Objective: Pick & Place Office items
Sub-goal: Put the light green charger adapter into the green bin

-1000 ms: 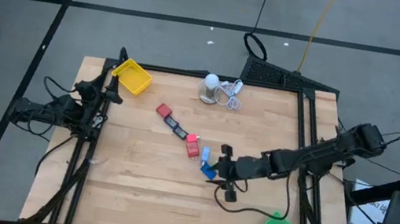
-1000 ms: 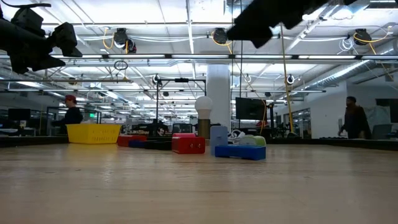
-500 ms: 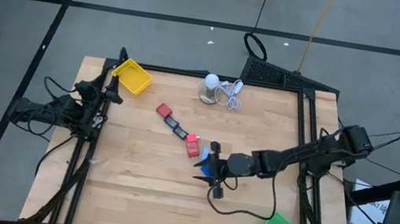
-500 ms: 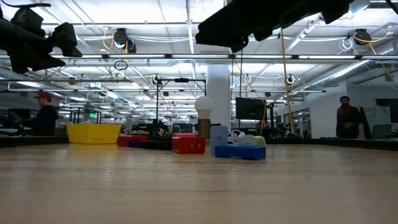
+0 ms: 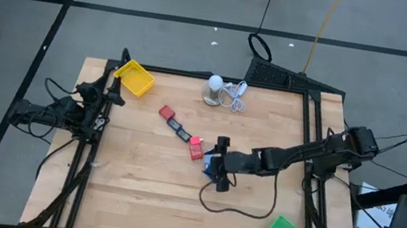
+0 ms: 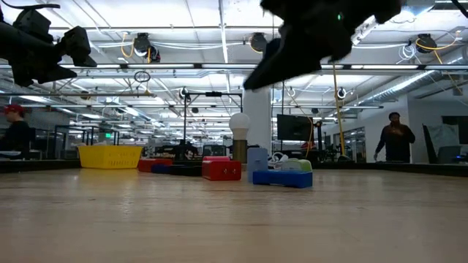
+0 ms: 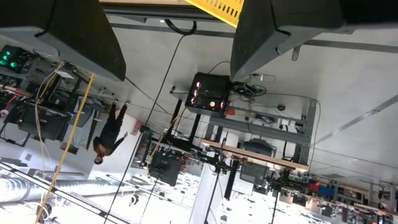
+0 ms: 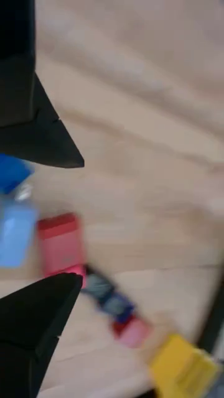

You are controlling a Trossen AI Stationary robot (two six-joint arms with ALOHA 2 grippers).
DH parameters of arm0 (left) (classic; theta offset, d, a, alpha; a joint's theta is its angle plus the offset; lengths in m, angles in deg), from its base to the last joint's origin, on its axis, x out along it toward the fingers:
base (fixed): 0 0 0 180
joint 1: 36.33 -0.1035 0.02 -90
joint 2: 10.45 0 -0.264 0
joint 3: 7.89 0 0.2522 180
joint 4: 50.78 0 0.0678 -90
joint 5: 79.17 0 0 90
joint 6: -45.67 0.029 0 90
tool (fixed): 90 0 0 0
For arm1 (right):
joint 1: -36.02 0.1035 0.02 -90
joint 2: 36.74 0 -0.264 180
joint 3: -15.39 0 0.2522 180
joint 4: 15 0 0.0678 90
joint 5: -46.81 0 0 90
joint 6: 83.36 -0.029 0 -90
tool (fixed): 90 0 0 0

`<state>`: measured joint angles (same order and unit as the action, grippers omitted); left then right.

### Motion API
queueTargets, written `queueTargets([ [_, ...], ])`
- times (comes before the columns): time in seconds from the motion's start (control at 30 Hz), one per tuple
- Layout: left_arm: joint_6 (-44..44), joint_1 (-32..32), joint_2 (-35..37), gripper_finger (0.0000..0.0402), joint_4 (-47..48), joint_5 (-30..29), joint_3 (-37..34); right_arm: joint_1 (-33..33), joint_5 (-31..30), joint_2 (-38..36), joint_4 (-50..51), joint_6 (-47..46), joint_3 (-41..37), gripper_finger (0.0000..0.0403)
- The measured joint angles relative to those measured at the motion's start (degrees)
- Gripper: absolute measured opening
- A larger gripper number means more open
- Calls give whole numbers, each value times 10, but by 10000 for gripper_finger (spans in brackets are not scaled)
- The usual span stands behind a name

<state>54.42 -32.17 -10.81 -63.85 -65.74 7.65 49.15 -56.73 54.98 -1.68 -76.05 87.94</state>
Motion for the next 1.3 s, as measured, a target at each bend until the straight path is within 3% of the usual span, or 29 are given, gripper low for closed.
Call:
queueTargets([
  [0.23, 0, 0, 0, 294, 0, 0, 0, -36, 21, 1, 128, 8, 1, 276],
  [0.4, 0, 0, 0, 294, 0, 0, 0, -49, 50, 11, 157, 19, 0, 263],
  [0.6, 0, 0, 0, 294, 0, 0, 0, -51, 97, 10, 144, 74, -23, 260],
  [1.03, 0, 0, 0, 294, 0, 0, 0, -52, 128, 10, -17, 69, -121, 258],
  [1.3, 0, 0, 0, 294, 0, 0, 0, -38, 156, 10, -27, 32, -148, 256],
])
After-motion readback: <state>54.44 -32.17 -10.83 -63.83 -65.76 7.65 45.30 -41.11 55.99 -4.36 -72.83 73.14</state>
